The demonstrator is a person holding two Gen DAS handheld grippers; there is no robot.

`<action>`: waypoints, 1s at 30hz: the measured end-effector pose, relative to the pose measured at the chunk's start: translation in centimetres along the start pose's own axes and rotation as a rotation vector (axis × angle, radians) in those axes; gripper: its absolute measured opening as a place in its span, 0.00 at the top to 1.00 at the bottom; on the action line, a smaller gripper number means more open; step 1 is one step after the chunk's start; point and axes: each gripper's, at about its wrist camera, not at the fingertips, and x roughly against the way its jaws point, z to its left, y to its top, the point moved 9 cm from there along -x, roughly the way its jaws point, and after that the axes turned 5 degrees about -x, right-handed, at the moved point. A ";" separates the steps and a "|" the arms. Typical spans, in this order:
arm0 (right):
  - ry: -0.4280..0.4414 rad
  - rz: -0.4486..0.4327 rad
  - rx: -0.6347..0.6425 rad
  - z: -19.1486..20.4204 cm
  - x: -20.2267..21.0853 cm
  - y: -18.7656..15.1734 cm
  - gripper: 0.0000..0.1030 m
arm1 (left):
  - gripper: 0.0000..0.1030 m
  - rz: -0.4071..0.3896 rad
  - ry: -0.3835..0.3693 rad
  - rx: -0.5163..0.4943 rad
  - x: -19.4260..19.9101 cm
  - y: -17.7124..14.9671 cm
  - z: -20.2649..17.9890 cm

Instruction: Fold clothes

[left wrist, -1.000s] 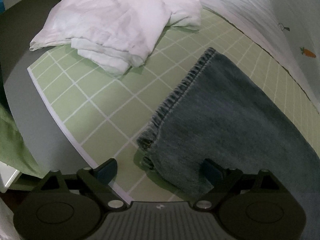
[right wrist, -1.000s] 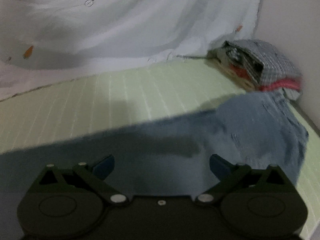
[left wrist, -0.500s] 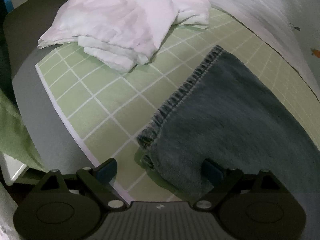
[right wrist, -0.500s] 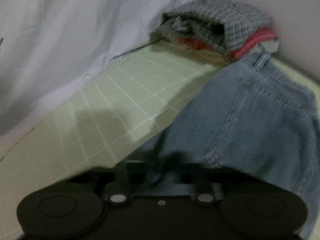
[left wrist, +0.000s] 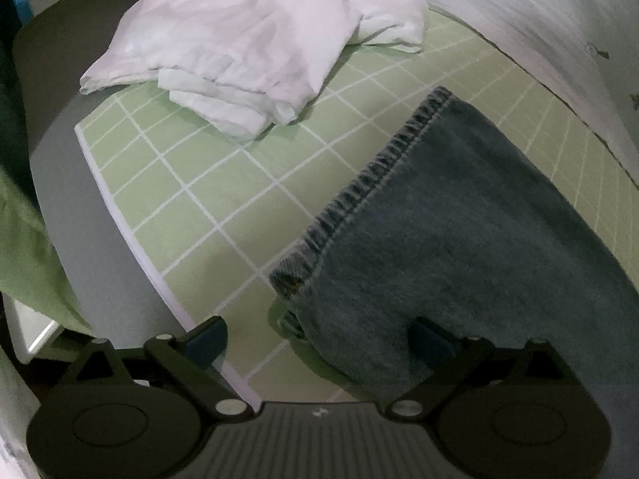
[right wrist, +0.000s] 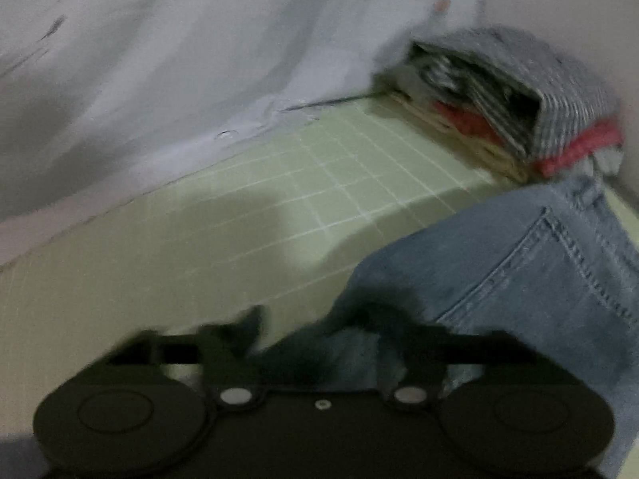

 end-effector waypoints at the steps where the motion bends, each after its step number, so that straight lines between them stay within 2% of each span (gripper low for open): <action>1: 0.013 0.004 0.025 0.7 0.9 -1.0 0.02 | 0.03 -0.004 -0.005 0.000 0.0 -0.1 -0.2; 7: 0.094 0.028 0.176 5.2 6.2 -6.8 0.00 | 0.02 -0.028 -0.035 0.000 0.1 -0.4 -1.3; 9: 0.111 0.028 0.204 6.2 7.5 -8.7 0.00 | 0.07 -0.047 -0.051 -0.011 0.2 -0.2 -1.7; 12: 0.113 0.012 0.196 6.8 8.3 -11.3 0.00 | 0.30 -0.074 -0.029 -0.050 0.5 0.3 -2.0; 14: 0.115 0.002 0.190 7.3 8.8 -13.1 0.00 | 0.57 -0.088 -0.013 -0.078 0.7 0.7 -1.9; 15: 0.115 -0.019 0.192 7.4 8.9 -13.4 0.00 | 0.65 -0.089 -0.042 -0.068 0.7 0.9 -1.9; 16: 0.116 -0.045 0.195 7.4 8.9 -13.6 0.00 | 0.80 -0.087 -0.078 -0.050 0.7 1.1 -2.0; 18: 0.132 -0.089 0.191 7.4 9.1 -13.9 0.00 | 0.83 -0.088 -0.125 -0.034 0.8 1.4 -2.3; 22: 0.141 -0.118 0.188 7.4 9.2 -14.1 0.00 | 0.83 -0.141 -0.144 -0.121 2.0 2.5 -4.5; 26: 0.142 -0.119 0.186 7.3 9.2 -14.0 0.00 | 0.83 -0.199 -0.224 -0.238 3.9 3.7 -8.6; 30: 0.143 -0.120 0.185 7.1 9.3 -14.0 0.00 | 0.83 -0.231 -0.351 -0.388 5.8 3.4 -14.2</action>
